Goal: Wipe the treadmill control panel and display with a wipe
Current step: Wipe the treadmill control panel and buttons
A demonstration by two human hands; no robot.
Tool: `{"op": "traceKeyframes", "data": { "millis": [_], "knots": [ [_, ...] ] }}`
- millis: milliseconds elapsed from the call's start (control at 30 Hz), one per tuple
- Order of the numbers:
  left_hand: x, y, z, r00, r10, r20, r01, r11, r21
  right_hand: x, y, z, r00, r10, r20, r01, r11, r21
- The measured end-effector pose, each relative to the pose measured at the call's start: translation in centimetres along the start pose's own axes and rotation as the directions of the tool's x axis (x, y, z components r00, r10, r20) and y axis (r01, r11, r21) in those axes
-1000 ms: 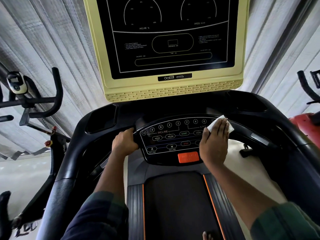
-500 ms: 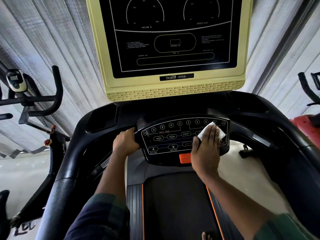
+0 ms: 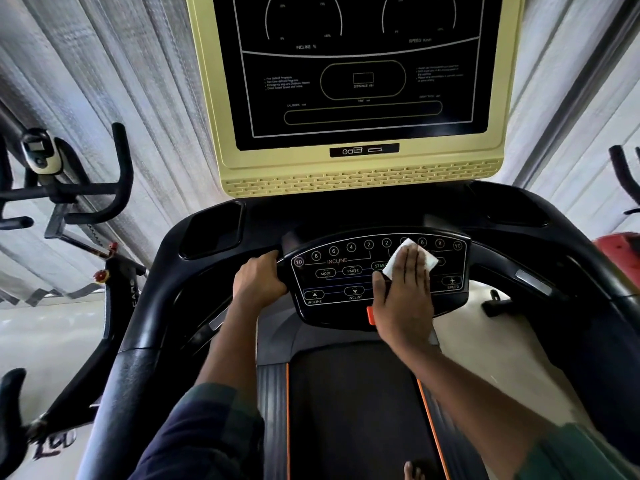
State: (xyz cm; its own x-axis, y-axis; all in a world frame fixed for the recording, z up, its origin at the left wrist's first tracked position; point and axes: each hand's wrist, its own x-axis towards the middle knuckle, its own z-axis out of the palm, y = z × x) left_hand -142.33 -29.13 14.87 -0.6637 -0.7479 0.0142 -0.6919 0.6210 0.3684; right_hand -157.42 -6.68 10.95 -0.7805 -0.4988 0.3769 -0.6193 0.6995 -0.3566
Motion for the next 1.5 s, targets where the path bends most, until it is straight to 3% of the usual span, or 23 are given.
{"op": "traceKeyframes", "data": {
  "millis": [200,400,467,567,633,800,1000,1233,1300,1433,1500],
  "knots": [
    [-0.1,0.0,0.0,1.0,0.008,-0.002,-0.008,1.0,0.005,2.4,-1.5,-0.8,0.975,0.217,-0.042,-0.215,0.975,0.059],
    [0.0,-0.2,0.2,1.0,0.018,-0.011,-0.018,1.0,0.001,0.0,-1.8,-0.3,0.998,-0.044,0.046,0.045,0.998,-0.034],
    [0.2,-0.4,0.1,0.999,0.032,0.009,-0.032,0.999,-0.02,1.5,-1.5,-0.8,1.0,0.011,0.023,-0.01,1.0,-0.025],
    [0.9,-1.3,-0.7,0.984,0.102,0.147,-0.092,0.993,-0.077,2.2,-3.0,-0.9,0.989,0.145,-0.009,-0.145,0.989,0.025],
    [1.3,-1.8,-1.1,0.967,0.129,0.218,-0.107,0.988,-0.112,0.8,-4.2,-0.4,0.994,0.106,0.007,-0.106,0.994,0.028],
    [0.6,-1.9,-0.1,0.992,0.096,0.084,-0.091,0.994,-0.057,-1.6,-4.0,0.4,0.988,-0.131,0.085,0.133,0.991,-0.024],
    [0.4,-1.8,0.1,0.996,0.083,0.025,-0.083,0.996,-0.014,1.3,-6.0,0.1,0.995,0.1,0.016,-0.101,0.994,0.037],
    [0.6,-2.2,0.3,0.993,0.109,0.035,-0.108,0.994,-0.024,-2.9,-6.4,1.2,0.976,-0.184,0.117,0.184,0.983,0.009],
    [0.5,-2.4,0.3,0.992,0.12,0.031,-0.118,0.992,-0.042,-1.1,-6.2,0.9,0.982,-0.158,0.099,0.159,0.987,-0.003],
    [0.7,-3.0,0.0,0.977,0.192,0.088,-0.178,0.974,-0.14,0.5,-7.9,0.7,0.999,0.036,0.039,-0.038,0.998,0.056],
    [0.9,-3.0,-0.2,0.976,0.189,0.111,-0.174,0.976,-0.128,-1.4,-9.0,1.5,0.999,-0.021,0.047,0.018,0.998,0.067]
  ]
}}
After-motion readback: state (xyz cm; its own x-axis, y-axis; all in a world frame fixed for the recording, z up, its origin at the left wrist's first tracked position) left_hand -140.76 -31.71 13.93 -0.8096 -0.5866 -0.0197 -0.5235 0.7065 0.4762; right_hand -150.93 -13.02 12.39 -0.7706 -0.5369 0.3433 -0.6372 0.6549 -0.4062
